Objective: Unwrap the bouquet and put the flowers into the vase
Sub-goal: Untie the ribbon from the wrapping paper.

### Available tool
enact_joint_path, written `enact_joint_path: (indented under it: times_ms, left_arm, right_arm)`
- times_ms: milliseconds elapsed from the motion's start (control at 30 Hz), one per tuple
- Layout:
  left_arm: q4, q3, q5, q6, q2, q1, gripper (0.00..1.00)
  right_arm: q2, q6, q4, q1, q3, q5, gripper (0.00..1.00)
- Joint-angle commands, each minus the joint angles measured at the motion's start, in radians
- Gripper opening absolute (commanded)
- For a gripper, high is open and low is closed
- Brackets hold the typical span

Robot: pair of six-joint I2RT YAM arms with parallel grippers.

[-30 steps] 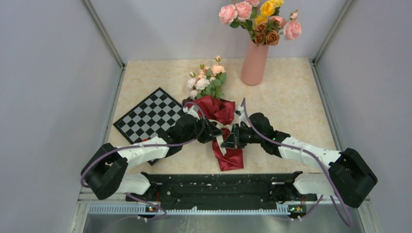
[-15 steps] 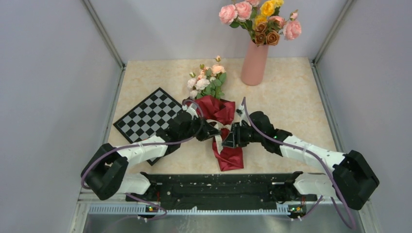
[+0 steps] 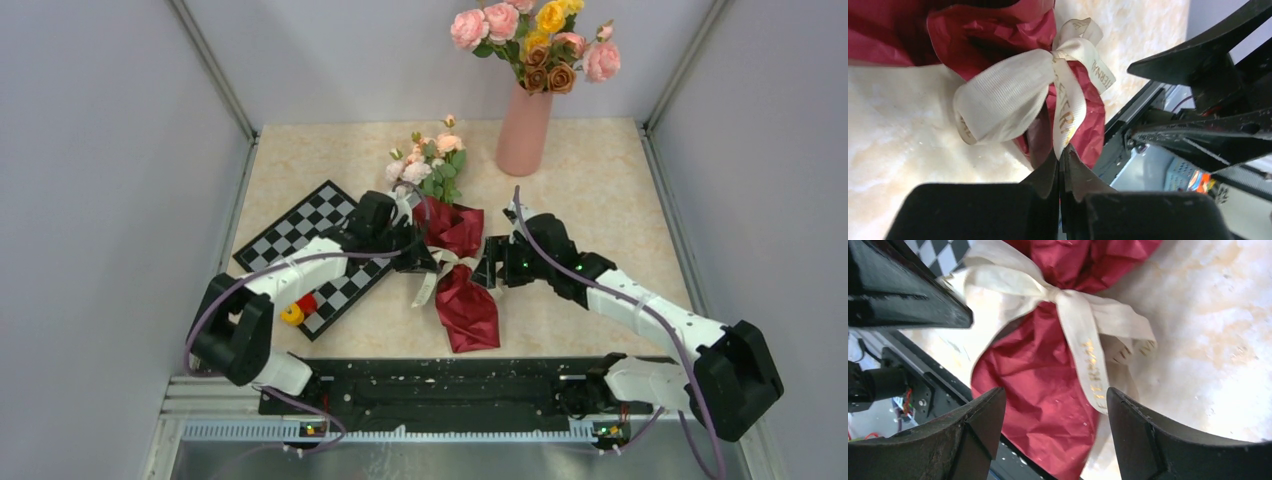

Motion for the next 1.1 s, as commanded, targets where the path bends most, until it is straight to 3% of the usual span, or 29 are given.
enact_joint_path:
  times_ms: [0,133,367,600,900,1067]
  left_arm:
    - [-0.266,0.156,0.111,0.267,0.093,0.022,0.0]
    - [-0.39,0.256,0.123,0.396,0.161,0.037,0.0]
    - [-0.437,0.295,0.105,0.496,0.175,0.094,0.0]
    - [-0.447,0.29,0.083,0.582,0.167,0.1,0.0]
    - [-0.416,0.277,0.089,0.579,0.155,0.106,0.0]
    - [-0.419,0.277,0.084,0.579,0.149,0.106,0.0]
  right_arm:
    - [-0.056,-0.025,-0.011,-0.046,-0.046,0.026,0.76]
    - [-0.074,-0.021,0.009,-0.054,-0.083,0.027,0.76]
    - [-0.063,0.003,0.1,-0.054,-0.142,0.015,0.75]
    - [-0.024,-0.002,0.117,-0.054,-0.13,0.028,0.67]
    - [0.028,0.007,0.144,-0.055,-0.121,-0.014,0.58]
    - [0.04,0.023,0.15,-0.055,-0.123,-0.051,0.45]
